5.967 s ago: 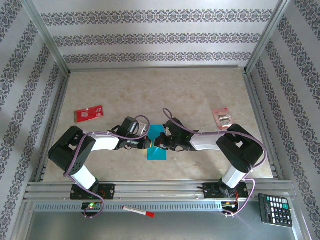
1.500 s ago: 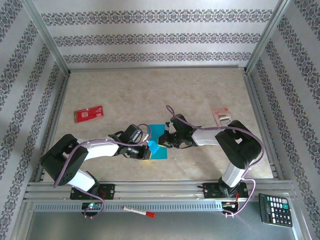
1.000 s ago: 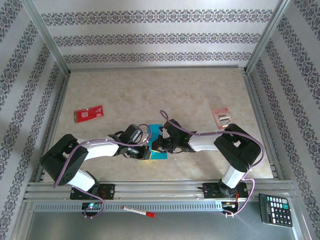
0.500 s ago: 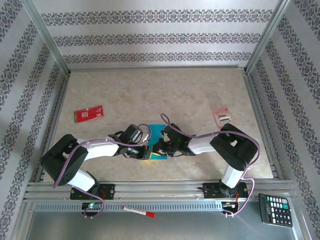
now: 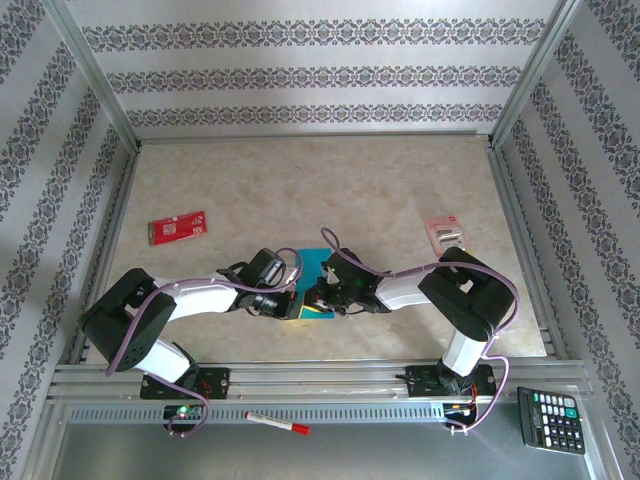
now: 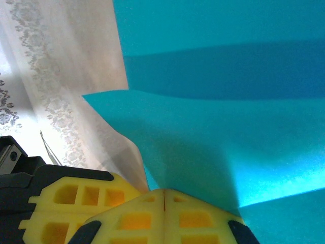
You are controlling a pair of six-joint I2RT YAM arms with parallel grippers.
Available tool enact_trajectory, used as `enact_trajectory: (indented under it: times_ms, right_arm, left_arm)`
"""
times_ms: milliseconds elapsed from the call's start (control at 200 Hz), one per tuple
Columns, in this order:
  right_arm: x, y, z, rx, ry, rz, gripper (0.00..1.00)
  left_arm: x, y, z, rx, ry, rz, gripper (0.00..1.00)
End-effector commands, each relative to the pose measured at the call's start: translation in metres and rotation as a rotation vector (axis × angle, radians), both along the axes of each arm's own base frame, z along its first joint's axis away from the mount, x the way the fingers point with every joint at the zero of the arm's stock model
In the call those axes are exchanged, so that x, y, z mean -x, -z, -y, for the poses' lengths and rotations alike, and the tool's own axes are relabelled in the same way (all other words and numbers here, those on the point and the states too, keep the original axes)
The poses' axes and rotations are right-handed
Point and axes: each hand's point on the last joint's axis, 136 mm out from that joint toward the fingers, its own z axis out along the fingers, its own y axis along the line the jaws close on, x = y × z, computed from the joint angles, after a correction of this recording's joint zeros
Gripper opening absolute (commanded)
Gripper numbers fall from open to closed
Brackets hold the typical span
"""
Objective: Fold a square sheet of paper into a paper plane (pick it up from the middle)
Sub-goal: Fold the triangle a second time at the center of the table.
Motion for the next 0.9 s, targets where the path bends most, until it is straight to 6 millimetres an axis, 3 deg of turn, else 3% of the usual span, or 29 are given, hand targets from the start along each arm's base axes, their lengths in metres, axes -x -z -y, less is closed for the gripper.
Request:
enact_trajectory:
  times_ms: [0,894]
  right_arm:
    - [-0.001,0.028,0.025,0.099,0.052,-0.029,0.00]
    - [-0.032,0.036,0.077,0.268,0.169,-0.064,0.00]
  left_arm:
    - [0.026,0.033,-0.037,-0.209,-0.028,-0.107,0.00]
    - [0.032,0.045,-0.047,-0.303,-0.036,-0.144,0.00]
